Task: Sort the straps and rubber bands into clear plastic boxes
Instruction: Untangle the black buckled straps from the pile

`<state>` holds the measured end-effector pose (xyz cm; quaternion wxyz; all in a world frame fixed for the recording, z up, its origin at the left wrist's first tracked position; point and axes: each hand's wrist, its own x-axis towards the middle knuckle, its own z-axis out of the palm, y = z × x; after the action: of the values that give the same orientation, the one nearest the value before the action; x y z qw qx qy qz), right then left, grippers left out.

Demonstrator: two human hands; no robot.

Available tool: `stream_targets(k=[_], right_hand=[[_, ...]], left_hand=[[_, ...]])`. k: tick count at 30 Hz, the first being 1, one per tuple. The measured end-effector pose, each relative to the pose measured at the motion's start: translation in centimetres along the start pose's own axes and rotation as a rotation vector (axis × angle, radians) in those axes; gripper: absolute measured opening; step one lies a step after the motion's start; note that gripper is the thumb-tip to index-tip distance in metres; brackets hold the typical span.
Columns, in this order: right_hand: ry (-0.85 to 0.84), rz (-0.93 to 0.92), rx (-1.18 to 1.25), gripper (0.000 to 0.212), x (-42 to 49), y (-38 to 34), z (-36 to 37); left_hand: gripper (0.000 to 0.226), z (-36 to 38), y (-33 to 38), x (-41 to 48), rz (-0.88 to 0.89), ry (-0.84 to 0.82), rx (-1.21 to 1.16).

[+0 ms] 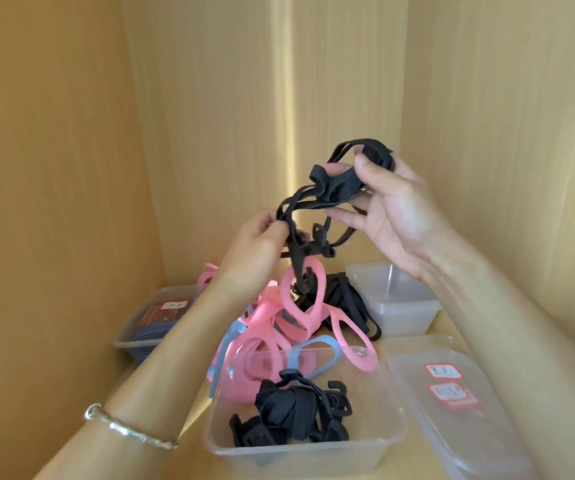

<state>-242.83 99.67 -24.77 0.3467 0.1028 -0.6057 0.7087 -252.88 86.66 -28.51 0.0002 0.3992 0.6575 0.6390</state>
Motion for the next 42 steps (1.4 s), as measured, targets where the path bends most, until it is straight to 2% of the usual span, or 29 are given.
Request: stream_targets(k=[5, 11, 17, 20, 25, 28, 30, 33, 34, 35, 37, 40, 42], right_hand=[[-0.016, 0.123, -0.225, 0.017, 0.0, 1.2, -0.3], [-0.013, 0.195, -0.349, 0.015, -0.2, 1.9, -0.7], [-0.035, 0.24, -0.374, 0.022, -0.4, 2.1, -0.5], [-0.032, 0.19, -0.333, 0.015, -0.5, 1.9, -0.2], [-0.069, 0.078, -0.217, 0.011, -0.9, 1.3, 0.8], [-0.124, 0.074, -0.224, 0.016, -1.2, 0.7, 1.3], [-0.131, 0.037, -0.369, 0.023, -1.4, 0.5, 1.5], [-0.002, -0.133, -0.667, 0.019, -1.4, 1.0, 1.1], [0.034, -0.164, -0.716, 0.02, -1.3, 1.3, 0.9], [0.056, -0.16, -0.766, 0.026, -1.2, 1.7, 0.6], [0.052, -0.058, -0.91, 0.053, -1.0, 2.6, 0.1], [-0.05, 0.147, -1.079, 0.106, -1.0, 4.5, -0.2], [-0.089, 0.168, -1.073, 0.118, -1.0, 5.9, -0.4]], left_hand=[[0.021, -0.8, 0.5, 0.1, -0.077, 0.077, -0.116], [0.023, -1.4, 0.3, 0.5, -0.19, 0.101, -0.239], [0.041, -2.4, 0.0, 0.7, -0.138, 0.04, -0.114], [0.051, -2.1, 0.5, -0.2, -0.042, -0.128, 0.042], [0.035, -1.7, 1.0, -0.6, 0.037, -0.268, 0.169], [0.013, -1.8, 1.1, -0.3, 0.09, -0.158, 0.256], [0.016, -2.1, 1.2, -0.2, 0.084, -0.063, 0.17], [0.016, -2.7, 1.9, -0.2, 0.045, 0.008, -0.044], [0.024, -2.7, 2.1, -0.2, 0.025, 0.006, -0.072], [0.034, -2.7, 2.4, -0.4, 0.004, -0.013, -0.085], [0.04, -2.6, 2.6, -0.6, -0.018, -0.065, -0.102], [0.03, -2.0, 2.7, -0.8, 0.014, -0.161, -0.107], [0.028, -1.6, 2.6, -0.9, 0.035, -0.22, -0.071]])
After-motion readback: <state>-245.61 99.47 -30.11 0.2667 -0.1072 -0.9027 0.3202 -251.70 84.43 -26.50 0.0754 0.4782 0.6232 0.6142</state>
